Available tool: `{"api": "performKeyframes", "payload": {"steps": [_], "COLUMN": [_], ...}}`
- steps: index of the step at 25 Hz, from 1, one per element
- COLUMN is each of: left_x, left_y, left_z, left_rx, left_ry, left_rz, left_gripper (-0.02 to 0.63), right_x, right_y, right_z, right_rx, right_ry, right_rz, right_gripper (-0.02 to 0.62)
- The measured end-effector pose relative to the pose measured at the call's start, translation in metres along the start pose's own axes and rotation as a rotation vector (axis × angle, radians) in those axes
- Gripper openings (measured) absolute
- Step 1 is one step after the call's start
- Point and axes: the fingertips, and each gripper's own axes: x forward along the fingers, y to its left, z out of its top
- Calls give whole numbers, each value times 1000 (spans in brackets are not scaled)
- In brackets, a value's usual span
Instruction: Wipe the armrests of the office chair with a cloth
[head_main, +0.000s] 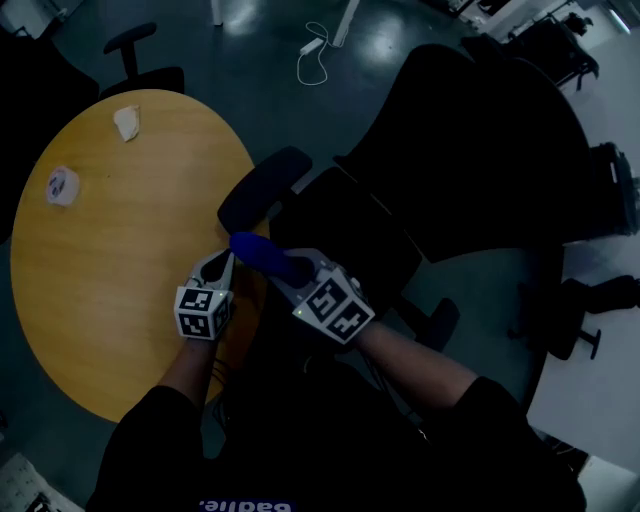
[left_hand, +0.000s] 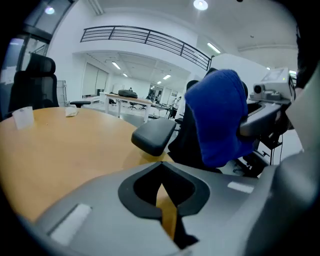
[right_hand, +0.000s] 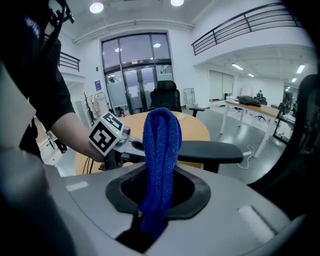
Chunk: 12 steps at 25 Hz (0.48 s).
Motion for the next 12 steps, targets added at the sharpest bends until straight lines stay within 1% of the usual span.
{"api": "performKeyframes", "payload": {"steps": [2, 4, 7, 9, 12], "left_x": [-9, -15, -20, -21, -23], "left_y": [-24, -59, -125, -175, -245], "left_z": [1, 1, -11, -25, -44], "left_rx": [-25, -15, 46, 98, 171], "left_ry": [-18, -21, 10, 45, 82], "left_rz": [-29, -81, -182, -253, -327], "left_gripper": [14, 14, 14, 14, 14], "right_x": [-46, -97, -180, -235, -306], "right_y": [-13, -30, -62, -84, -108], "right_z": [-15, -33, -70, -104, -159], "right_rx": [12, 25, 48, 76, 114], "right_ry": [-21, -35, -41, -30, -6], "right_rz": [-68, -158, -310, -408, -518], "right_gripper": [89, 89, 89, 89, 89]}}
